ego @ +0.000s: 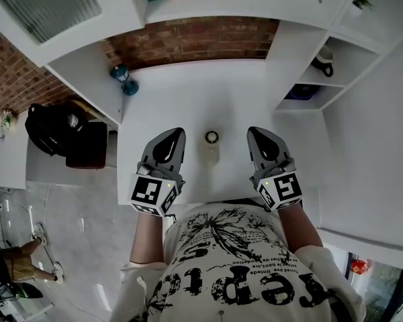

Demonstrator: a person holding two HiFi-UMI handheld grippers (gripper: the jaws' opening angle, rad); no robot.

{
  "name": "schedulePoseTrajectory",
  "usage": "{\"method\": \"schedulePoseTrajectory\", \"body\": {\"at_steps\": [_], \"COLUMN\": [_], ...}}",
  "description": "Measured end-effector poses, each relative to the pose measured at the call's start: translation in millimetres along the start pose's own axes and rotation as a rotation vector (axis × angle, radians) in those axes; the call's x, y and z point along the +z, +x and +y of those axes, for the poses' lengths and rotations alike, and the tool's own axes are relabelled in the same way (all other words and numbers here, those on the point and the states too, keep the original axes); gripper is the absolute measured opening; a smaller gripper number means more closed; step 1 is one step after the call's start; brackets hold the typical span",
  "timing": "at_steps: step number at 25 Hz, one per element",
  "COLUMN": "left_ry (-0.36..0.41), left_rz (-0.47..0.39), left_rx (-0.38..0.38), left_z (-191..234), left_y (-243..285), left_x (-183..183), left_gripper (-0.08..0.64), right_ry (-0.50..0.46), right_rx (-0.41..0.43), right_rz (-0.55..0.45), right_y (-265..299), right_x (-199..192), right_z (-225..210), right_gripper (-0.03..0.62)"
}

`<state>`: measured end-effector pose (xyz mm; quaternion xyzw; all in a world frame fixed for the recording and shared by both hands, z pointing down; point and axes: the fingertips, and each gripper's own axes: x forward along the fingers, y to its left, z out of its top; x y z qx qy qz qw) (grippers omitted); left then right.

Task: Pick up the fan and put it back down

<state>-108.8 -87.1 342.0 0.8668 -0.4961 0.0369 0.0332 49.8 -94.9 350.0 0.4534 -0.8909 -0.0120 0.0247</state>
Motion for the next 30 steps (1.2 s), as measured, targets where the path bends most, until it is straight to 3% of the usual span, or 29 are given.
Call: {"method": "schedulePoseTrajectory", "body": {"at_steps": [9,16,30], "left_ry": [-0.014,0.04,0.004], "left_rz": [0.021,0.011,0.054], "left_rx": [0.008,-0.001,-0.021], "left_z": [-5.0,-14.5,-13.1], "left_y": [2.4,5.8,19.1], "left_x": [-7.3,0.2,-16.3], "left_gripper": [0.014,0.014,0.014], "right_ry": [-0.005,-0.033,-0.05], "right_rx": [0.035,-0.003,-0.027], "right_rz": [0.015,0.029,0.045], "right_y": [-3.7,-4.9,3.4], "right_x": [-6.0,-7.5,-13.6], "right_z": [-1.2,-7.5,-12.9], "right_gripper": [0.014,0.014,0.014]}}
